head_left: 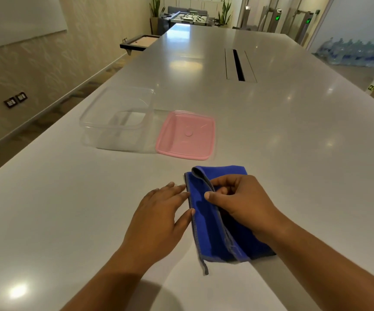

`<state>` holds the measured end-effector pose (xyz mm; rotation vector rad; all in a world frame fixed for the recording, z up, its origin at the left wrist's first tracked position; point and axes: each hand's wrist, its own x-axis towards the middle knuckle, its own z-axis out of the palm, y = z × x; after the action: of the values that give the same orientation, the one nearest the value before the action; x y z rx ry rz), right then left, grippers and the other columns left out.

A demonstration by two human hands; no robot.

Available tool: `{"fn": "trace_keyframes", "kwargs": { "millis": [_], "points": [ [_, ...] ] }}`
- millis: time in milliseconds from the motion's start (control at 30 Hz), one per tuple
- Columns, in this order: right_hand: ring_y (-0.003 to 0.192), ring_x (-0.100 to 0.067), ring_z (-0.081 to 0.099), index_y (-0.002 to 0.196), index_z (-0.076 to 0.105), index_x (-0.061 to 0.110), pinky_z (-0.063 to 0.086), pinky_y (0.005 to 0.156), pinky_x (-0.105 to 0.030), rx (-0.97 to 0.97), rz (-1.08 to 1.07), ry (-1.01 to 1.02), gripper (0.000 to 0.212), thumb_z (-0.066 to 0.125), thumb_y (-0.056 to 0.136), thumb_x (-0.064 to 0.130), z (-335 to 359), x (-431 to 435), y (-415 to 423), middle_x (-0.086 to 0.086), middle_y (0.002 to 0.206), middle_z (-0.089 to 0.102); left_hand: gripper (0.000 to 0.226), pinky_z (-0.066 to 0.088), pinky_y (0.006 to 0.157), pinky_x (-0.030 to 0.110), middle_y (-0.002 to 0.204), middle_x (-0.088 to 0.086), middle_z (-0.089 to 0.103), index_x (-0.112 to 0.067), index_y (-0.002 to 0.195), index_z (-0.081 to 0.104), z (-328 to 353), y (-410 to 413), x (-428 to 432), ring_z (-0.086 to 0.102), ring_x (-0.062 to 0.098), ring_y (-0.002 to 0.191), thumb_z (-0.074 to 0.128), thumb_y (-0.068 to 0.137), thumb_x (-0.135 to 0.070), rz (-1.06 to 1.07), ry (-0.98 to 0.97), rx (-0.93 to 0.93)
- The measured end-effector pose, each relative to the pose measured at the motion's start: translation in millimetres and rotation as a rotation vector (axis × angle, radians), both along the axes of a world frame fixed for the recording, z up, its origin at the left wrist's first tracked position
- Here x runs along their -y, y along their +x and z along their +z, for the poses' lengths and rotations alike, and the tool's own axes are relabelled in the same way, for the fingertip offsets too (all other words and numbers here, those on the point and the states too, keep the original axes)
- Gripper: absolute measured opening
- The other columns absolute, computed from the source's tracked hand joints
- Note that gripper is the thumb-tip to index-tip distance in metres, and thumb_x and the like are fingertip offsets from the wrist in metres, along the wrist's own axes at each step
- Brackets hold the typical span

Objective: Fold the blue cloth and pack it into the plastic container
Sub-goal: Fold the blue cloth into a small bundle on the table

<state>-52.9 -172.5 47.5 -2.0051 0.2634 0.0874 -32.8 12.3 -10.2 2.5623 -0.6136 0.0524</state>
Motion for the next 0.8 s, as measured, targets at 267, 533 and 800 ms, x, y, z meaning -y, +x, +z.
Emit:
{"fn": "trace_keyframes", "kwargs": {
  "millis": [267, 533, 800],
  "points": [
    [0.068, -0.011, 0.073, 0.109, 0.071, 0.023, 0.055, 0.066, -0.016, 0.073, 0.021, -0.089, 0.026, 0.075, 0.084, 0.026, -16.0, -13.0, 2.1, -0.003, 0.073, 0.076, 0.047, 0.023, 0.115, 0.030, 0.146, -0.018, 0.043, -0.040, 0.139, 0.041, -0.7, 0.5, -0.6, 0.029, 0.003, 0.139, 0.038, 0.094, -0.053, 0.002, 0.002, 0.036],
    [0.077, -0.012, 0.074, 0.092, 0.077, 0.018, 0.061, 0.072, -0.024, -0.014, 0.107, 0.031, 0.020, 0.061, 0.095, 0.029, -4.7, -6.7, 2.4, 0.001, 0.084, 0.079, 0.040, 0.029, 0.112, 0.029, 0.143, -0.015, 0.048, -0.035, 0.135, 0.049, -0.4, 0.6, -1.7, 0.037, 0.005, 0.136, 0.045, 0.096, -0.042, 0.043, -0.081, 0.036],
    [0.087, -0.011, 0.072, 0.096, 0.075, 0.015, 0.056, 0.081, -0.030, 0.400, 0.045, -0.171, 0.027, 0.052, 0.100, 0.027, 13.7, 28.3, 25.6, 0.002, 0.094, 0.077, 0.033, 0.042, 0.104, 0.034, 0.132, -0.007, 0.057, -0.026, 0.125, 0.057, 40.6, 5.7, 43.6, 0.052, 0.013, 0.119, 0.044, 0.095, -0.034, 0.005, -0.226, 0.105]
  ]
}}
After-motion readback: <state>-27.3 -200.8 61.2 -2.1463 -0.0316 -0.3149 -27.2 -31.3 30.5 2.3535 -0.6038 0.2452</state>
